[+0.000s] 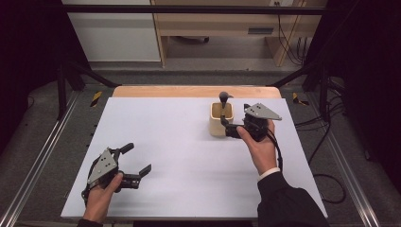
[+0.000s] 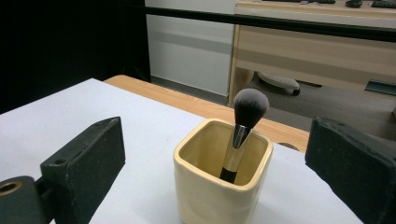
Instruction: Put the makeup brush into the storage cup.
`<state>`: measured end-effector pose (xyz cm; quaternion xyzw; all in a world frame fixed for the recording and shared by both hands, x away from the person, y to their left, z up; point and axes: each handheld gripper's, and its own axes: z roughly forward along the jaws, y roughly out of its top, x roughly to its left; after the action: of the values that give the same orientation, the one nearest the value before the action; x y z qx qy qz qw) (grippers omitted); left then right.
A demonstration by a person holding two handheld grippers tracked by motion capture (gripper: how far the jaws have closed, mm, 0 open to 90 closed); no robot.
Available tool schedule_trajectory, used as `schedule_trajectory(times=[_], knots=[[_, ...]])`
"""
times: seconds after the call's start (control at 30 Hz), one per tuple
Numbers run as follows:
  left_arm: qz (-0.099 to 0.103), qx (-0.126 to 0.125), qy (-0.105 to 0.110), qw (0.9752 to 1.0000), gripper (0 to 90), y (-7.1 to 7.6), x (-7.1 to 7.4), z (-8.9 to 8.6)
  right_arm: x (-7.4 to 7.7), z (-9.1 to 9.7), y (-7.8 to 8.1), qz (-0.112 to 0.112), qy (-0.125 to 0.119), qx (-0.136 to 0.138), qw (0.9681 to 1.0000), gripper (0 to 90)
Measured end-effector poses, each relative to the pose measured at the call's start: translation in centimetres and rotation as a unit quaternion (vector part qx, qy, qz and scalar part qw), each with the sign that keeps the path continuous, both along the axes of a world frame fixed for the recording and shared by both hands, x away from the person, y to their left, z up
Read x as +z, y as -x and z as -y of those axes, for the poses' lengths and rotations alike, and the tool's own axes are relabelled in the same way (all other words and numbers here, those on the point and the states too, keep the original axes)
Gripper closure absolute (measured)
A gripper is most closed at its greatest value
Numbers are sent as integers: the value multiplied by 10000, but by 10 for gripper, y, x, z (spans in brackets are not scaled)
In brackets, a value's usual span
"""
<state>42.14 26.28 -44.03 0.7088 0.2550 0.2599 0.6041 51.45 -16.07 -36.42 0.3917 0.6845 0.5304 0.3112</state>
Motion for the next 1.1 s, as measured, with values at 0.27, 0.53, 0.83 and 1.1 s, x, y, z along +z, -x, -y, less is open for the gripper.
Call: schedule_trajectory(times=[0.27,0.53,0.83,1.1], knots=[[32,64,-32,10000,13,3,1,-2,0,11,14,-13,-14,-7,10000,62],[46,107,-56,9999,13,6,2,-1,0,27,31,-27,-60,-27,10000,61],[17,86,-50,9999,13,6,1,-1,0,38,40,-24,-149,-55,9999,26],[48,138,-54,9999,13,8,2,-3,0,49,55,6,-97,-5,10000,25]])
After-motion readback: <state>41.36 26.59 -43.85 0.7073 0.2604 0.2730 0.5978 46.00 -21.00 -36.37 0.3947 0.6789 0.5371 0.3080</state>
